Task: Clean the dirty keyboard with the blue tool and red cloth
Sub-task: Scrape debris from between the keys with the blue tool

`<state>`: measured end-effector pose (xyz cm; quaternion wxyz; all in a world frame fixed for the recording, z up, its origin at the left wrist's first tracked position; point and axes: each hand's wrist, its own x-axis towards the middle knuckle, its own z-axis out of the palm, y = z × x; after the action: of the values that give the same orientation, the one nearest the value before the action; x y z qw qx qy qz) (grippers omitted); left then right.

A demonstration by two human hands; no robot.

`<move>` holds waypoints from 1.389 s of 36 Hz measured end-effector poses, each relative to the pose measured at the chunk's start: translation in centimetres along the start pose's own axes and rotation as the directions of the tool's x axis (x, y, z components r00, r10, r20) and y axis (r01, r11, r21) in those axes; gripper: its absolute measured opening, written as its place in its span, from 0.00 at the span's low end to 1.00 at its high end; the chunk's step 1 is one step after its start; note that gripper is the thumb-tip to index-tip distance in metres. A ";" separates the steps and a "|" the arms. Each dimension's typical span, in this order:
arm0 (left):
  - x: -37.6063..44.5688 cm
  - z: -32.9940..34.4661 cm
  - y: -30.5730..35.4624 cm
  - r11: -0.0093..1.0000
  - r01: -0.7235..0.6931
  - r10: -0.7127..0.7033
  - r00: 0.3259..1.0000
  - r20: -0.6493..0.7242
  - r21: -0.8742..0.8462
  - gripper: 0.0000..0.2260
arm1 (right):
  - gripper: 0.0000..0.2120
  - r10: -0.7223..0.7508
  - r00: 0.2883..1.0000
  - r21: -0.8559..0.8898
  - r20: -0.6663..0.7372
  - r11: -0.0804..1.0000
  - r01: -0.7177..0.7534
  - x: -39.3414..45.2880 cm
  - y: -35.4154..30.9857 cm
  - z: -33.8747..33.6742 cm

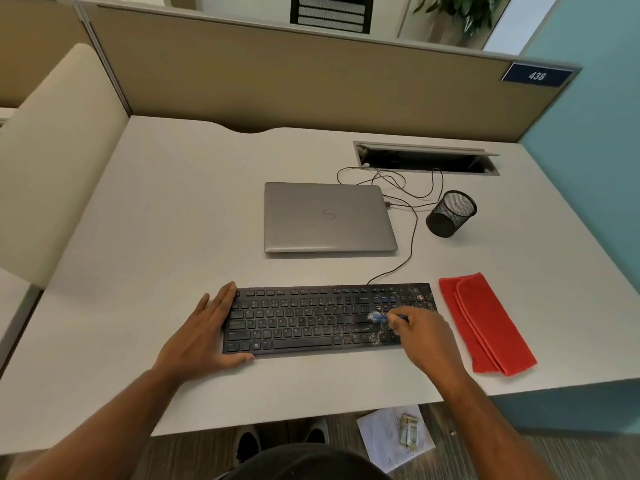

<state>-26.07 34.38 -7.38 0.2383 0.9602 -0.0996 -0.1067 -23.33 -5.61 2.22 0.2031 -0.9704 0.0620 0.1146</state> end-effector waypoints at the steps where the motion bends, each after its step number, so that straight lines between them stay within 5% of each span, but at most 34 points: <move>1: 0.0 0.0 0.0 1.000 0.005 -0.005 1.000 0.005 0.002 0.60 | 0.09 0.009 1.000 0.012 -0.011 1.000 -0.009 -0.2 0.1 0.3; 9: 0.1 0.2 -0.4 1.000 0.023 -0.023 0.999 0.022 0.003 0.61 | 0.09 -0.019 0.999 -0.119 0.043 0.993 0.024 -2.5 0.9 0.7; 14: 0.1 0.2 -0.3 1.000 0.009 -0.009 1.000 0.009 0.002 0.61 | 0.10 -0.004 0.998 0.010 -0.062 1.000 0.005 -2.4 0.6 0.8; 22: 0.0 0.0 -0.1 1.000 -0.004 0.004 1.000 -0.002 -0.001 0.60 | 0.09 -0.016 0.996 -0.127 0.083 0.992 0.027 -2.5 0.4 0.5; 28: 0.0 -0.1 0.2 1.000 -0.012 0.012 1.000 -0.007 0.003 0.60 | 0.10 -0.057 0.994 -0.024 -0.088 0.998 0.056 -1.7 -0.8 0.6; 34: 0.0 -0.2 0.1 0.999 -0.022 0.022 1.000 -0.007 0.023 0.60 | 0.12 -0.208 0.977 -0.083 0.045 0.974 0.212 -1.7 -3.3 3.2; 40: -0.1 -0.1 0.1 0.999 -0.037 0.037 0.999 -0.008 0.023 0.61 | 0.12 -0.203 0.979 -0.098 0.016 0.974 0.204 -1.2 -3.4 2.4; 50: 0.1 0.0 -0.1 1.000 -0.017 0.017 1.000 -0.012 0.025 0.61 | 0.11 -0.298 0.938 -0.256 0.178 0.906 0.337 -1.3 -2.8 1.2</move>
<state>-26.01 34.42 -7.46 0.2280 0.9628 -0.1075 -0.0977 -24.37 -2.48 2.56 0.0819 -0.9765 -0.1278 0.1528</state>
